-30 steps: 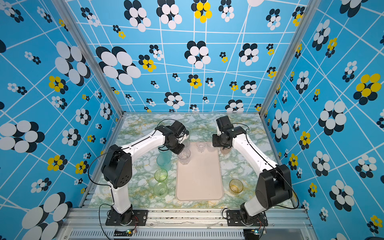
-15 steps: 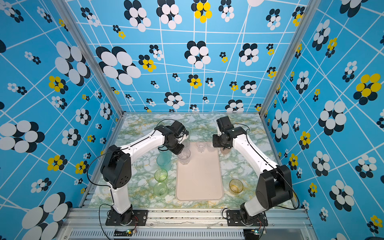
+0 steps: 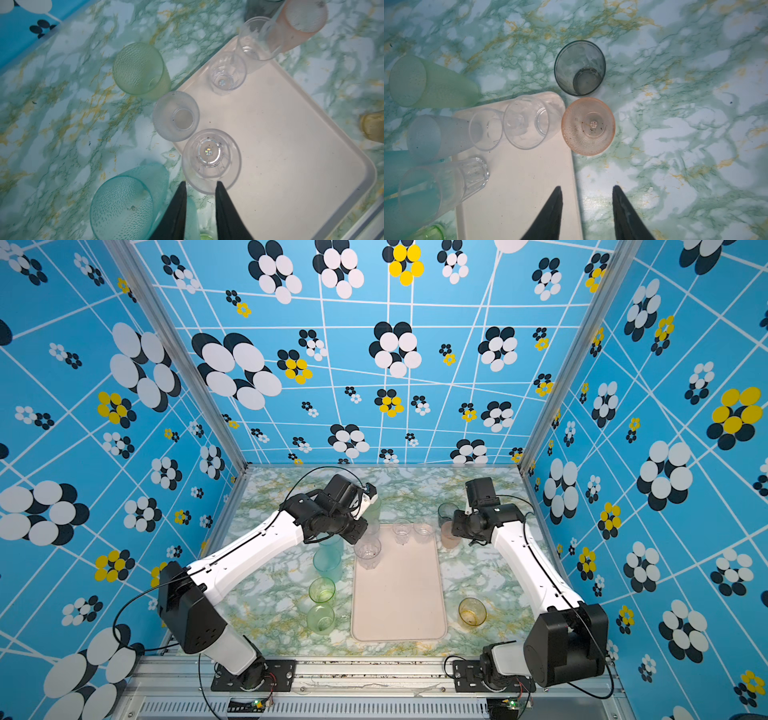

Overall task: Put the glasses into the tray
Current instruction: 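Lower the clear tumbler onto the tray and open the left gripper, then reach the right gripper to the nearest green dimpled glass while the left withdraws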

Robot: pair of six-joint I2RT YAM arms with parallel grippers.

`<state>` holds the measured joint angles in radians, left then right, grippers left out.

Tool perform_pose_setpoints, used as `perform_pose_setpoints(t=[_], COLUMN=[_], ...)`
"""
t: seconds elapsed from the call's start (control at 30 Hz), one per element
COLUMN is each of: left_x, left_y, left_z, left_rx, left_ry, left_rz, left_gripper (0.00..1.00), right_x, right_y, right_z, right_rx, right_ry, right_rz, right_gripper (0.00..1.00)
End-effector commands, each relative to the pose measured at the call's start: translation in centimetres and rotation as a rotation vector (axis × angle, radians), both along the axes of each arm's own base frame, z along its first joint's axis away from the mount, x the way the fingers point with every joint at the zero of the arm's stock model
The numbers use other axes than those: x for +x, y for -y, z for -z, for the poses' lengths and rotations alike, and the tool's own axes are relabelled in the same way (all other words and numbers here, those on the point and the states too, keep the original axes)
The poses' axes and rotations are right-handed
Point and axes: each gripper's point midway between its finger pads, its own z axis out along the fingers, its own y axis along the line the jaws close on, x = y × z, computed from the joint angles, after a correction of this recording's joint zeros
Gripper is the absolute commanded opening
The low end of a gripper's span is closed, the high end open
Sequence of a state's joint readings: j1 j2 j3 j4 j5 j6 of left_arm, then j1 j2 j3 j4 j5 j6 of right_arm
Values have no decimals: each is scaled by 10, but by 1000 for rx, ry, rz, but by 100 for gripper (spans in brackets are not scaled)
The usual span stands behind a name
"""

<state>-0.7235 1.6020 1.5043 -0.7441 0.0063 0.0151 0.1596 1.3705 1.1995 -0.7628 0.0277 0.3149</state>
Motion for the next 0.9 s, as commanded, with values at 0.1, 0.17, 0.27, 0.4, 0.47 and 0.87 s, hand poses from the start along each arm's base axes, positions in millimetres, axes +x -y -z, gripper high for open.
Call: perform_pose_setpoints(t=[0.1,0.17,0.27,0.4,0.47,0.87], left_x=[-28,-40,-66,-92,-103,-79], left_y=[-19,-42,-72,-113,-126,-160], left_z=[-11,-12,-17,-7,0,-22], left_rx=[18,47,38,30,24,-204], left_ry=[19,15,3,-13,-43,167], left_rz=[-47,-93,-164,-285,-337,-509], left_gripper=[22,22,22,23,23,25], right_x=[-32,-39,-51,-74,-88,-188], right_y=[1,2,-14,-59,-80,-240], right_z=[2,5,9,8,10,2], right_rx=[5,-4,37,-10,-43,52], right_ry=[-58,-76,-99,-121,-141,-58], right_rz=[-41,-60,-140,-314,-382,-768], right_gripper=[42,42,42,42,41,41])
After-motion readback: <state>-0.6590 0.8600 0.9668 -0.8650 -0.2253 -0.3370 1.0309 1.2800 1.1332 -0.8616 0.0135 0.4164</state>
